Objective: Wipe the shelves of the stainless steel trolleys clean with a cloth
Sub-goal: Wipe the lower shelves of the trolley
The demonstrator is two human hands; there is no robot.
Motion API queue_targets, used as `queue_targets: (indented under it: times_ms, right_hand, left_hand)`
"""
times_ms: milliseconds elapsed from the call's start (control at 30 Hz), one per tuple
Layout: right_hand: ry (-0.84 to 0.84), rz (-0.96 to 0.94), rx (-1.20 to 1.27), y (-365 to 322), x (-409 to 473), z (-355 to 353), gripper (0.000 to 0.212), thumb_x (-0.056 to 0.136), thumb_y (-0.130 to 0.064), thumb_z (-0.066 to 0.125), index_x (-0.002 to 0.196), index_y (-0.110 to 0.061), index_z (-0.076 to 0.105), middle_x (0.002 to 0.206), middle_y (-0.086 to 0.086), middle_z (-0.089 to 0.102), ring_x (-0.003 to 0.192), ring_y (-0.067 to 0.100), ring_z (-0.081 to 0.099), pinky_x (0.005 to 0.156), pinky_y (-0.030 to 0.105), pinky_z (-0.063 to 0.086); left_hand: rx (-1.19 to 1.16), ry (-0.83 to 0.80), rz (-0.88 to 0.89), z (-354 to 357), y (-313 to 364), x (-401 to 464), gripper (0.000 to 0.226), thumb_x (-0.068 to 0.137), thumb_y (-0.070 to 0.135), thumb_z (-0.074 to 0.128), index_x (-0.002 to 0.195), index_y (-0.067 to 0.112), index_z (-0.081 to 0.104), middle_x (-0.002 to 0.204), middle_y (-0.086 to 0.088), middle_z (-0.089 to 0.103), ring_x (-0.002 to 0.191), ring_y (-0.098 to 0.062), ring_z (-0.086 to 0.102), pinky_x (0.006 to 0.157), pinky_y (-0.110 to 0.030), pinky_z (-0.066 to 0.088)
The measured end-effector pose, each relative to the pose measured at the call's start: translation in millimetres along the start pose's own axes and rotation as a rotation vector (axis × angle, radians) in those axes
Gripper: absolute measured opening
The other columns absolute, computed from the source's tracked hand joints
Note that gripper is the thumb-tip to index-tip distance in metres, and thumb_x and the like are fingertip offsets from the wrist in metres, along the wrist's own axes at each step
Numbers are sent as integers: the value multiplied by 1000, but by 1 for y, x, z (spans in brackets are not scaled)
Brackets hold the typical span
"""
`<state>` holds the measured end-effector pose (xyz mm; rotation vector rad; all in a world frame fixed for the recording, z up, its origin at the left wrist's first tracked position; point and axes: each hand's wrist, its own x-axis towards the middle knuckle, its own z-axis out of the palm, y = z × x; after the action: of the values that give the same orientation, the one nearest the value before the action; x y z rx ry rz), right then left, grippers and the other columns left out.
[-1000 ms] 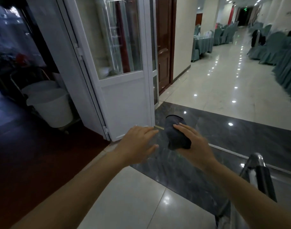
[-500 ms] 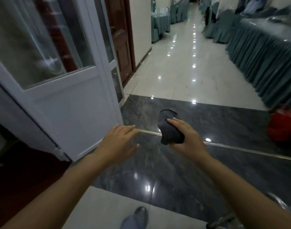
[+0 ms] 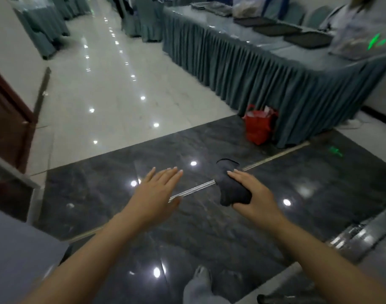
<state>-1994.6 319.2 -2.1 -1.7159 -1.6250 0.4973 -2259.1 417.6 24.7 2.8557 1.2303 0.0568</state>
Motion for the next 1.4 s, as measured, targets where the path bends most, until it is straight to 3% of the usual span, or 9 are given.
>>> queue_targets:
  times_ms: [67, 167, 467, 633, 767, 933, 1100, 1233, 1400]
  right_hand:
    - [44, 62, -20, 29, 29, -8, 79, 66, -18, 77, 129, -51, 44, 137, -23, 45, 128, -10, 36, 105, 14, 31]
    - [94, 152, -35, 69, 74, -24, 76, 68, -22, 75, 130, -53, 44, 132, -38, 36, 128, -10, 35, 99, 8, 27]
    - [367, 386, -72, 146, 162, -100, 76, 70, -22, 73, 131, -53, 42, 142, -23, 38, 130, -7, 34, 101, 18, 31]
    - [541, 546, -192, 190, 186, -139, 77, 72, -16, 75, 138, -39, 43, 146, -17, 37, 132, -1, 33, 100, 14, 29]
    - [692, 735, -289, 216, 195, -156, 77, 72, -14, 78, 140, -29, 45, 148, -5, 39, 133, 14, 40, 104, 21, 32]
    - [911, 959, -276, 238, 185, -167, 75, 73, -16, 78, 139, -29, 45, 148, -3, 39, 133, 17, 40, 103, 26, 34]
    - [989, 1166, -272, 268, 147, -188, 72, 77, -23, 75, 140, -34, 42, 149, -7, 37, 134, 15, 39, 105, 27, 32]
    - [1109, 1206, -236, 303, 115, -219, 70, 78, -16, 75, 141, -20, 44, 147, 2, 41, 131, 20, 43, 108, 34, 36]
    - [1148, 1348, -263, 345, 86, -249, 71, 76, -19, 77, 139, -21, 46, 145, 4, 44, 130, 22, 45, 104, 23, 29]
  left_hand:
    - [-15, 5, 87, 5, -4, 60, 69, 96, 50, 39, 153, 22, 13, 160, 1, 16, 147, -14, 15, 119, -35, -3]
    - [6, 10, 194, 3, -3, 150, 68, 96, 48, 40, 153, 22, 13, 160, -1, 16, 147, -16, 14, 119, -38, -2]
    - [50, -18, 533, -4, 33, 373, 70, 96, 49, 38, 153, 22, 8, 161, 1, 15, 147, -15, 12, 120, -39, -1]
    - [108, -28, 793, 12, 68, 497, 68, 97, 49, 36, 154, 22, 9, 161, 1, 13, 147, -15, 11, 119, -39, -3]
    - [189, -26, 1045, 23, 107, 582, 69, 97, 49, 34, 154, 21, 6, 162, -2, 2, 148, -18, 7, 118, -42, -5]
    - [193, 2, 1316, 33, 182, 652, 69, 97, 49, 36, 153, 19, 10, 162, -6, 4, 147, -21, 12, 119, -44, 2]
    - [176, -38, 1502, 55, 284, 689, 71, 97, 49, 38, 153, 20, 7, 162, -5, 3, 147, -20, 9, 119, -43, 1]
    - [216, -74, 1623, 74, 370, 710, 70, 98, 49, 35, 153, 19, 4, 162, -5, -2, 148, -21, 6, 118, -43, -1]
    - [276, -126, 1733, 96, 462, 727, 73, 97, 50, 38, 153, 20, 3, 162, -4, -1, 148, -20, 5, 118, -42, -2]
